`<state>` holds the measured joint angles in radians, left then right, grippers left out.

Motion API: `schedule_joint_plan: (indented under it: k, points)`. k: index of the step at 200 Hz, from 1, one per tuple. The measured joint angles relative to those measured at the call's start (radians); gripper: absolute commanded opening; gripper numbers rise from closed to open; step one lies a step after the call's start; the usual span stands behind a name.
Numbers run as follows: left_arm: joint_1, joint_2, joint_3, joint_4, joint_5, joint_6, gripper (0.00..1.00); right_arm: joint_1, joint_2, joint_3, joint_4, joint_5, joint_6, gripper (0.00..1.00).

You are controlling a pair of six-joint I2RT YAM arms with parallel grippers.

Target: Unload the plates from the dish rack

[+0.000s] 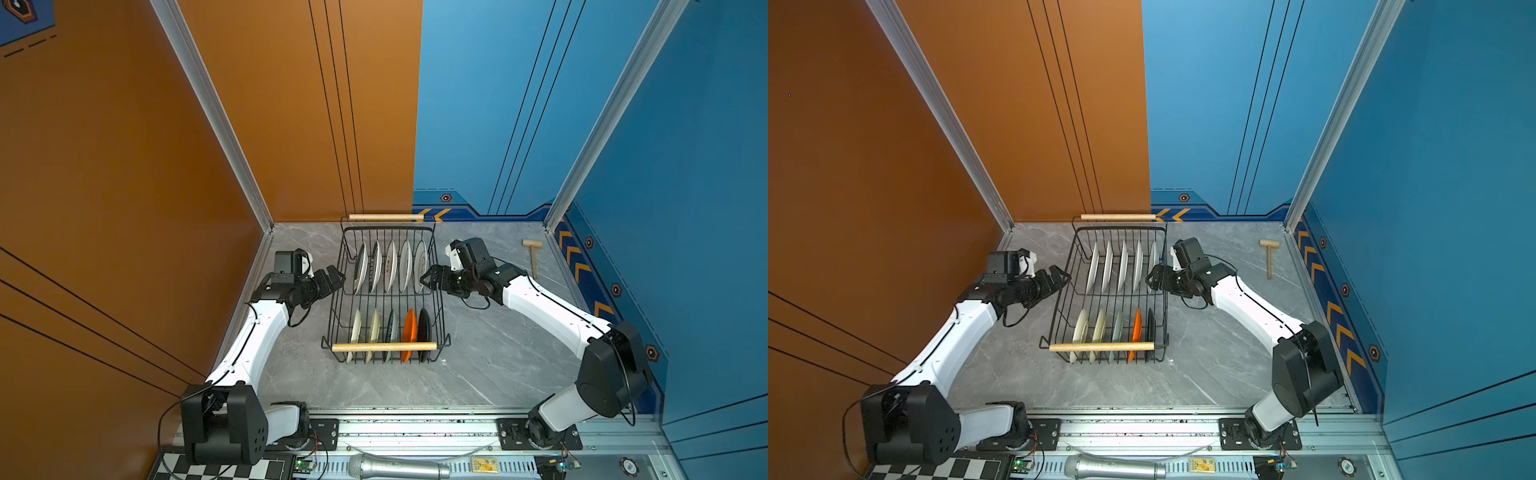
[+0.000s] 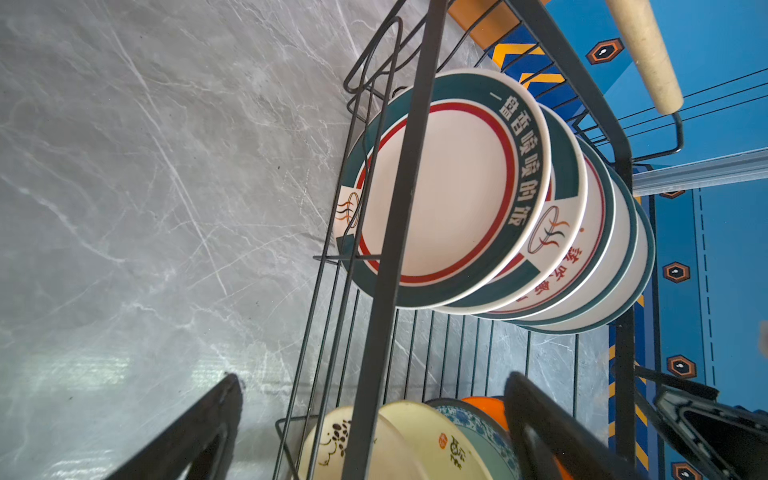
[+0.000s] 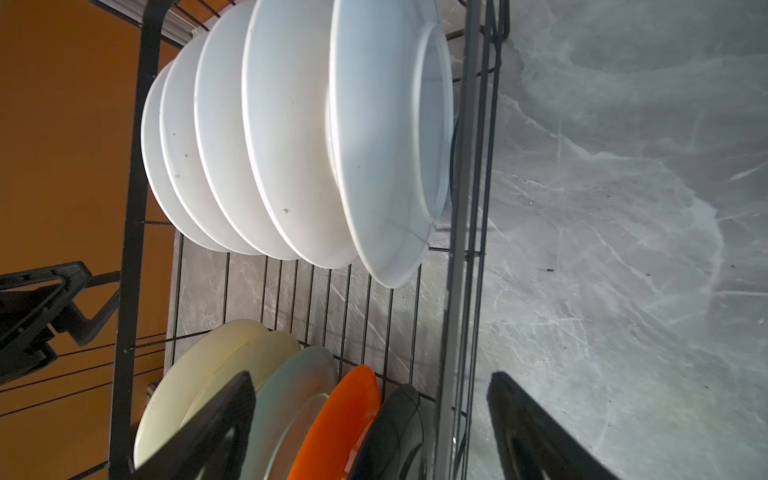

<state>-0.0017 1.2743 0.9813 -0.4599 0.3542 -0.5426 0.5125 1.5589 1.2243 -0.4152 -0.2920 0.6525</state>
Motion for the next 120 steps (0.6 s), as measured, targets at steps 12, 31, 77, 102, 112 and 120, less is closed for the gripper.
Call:
schedule_joint_plan:
  k: [12,31,77,102,112,120]
  points:
    - [-0.002,0.024,0.01,0.004,0.005,0.0,0.98,0.0,0.001,-0.008,0.015,0.0,0.006,0.86]
    - [-0.01,0.052,0.014,0.016,0.009,0.0,0.97,0.0,0.008,-0.018,0.034,0.0,0.013,0.86]
    - [-0.044,0.108,0.061,0.027,0.015,0.003,0.96,0.0,0.036,-0.02,0.06,0.0,0.026,0.86]
    - [-0.063,0.118,0.084,0.035,0.018,0.003,0.96,0.0,0.045,-0.02,0.06,0.0,0.026,0.86]
    - [-0.066,0.124,0.09,0.038,0.018,0.003,0.96,0.0,0.045,-0.02,0.061,0.0,0.026,0.86]
    - [-0.068,0.134,0.096,0.039,0.018,0.004,0.96,0.0,0.045,-0.02,0.061,0.0,0.026,0.85]
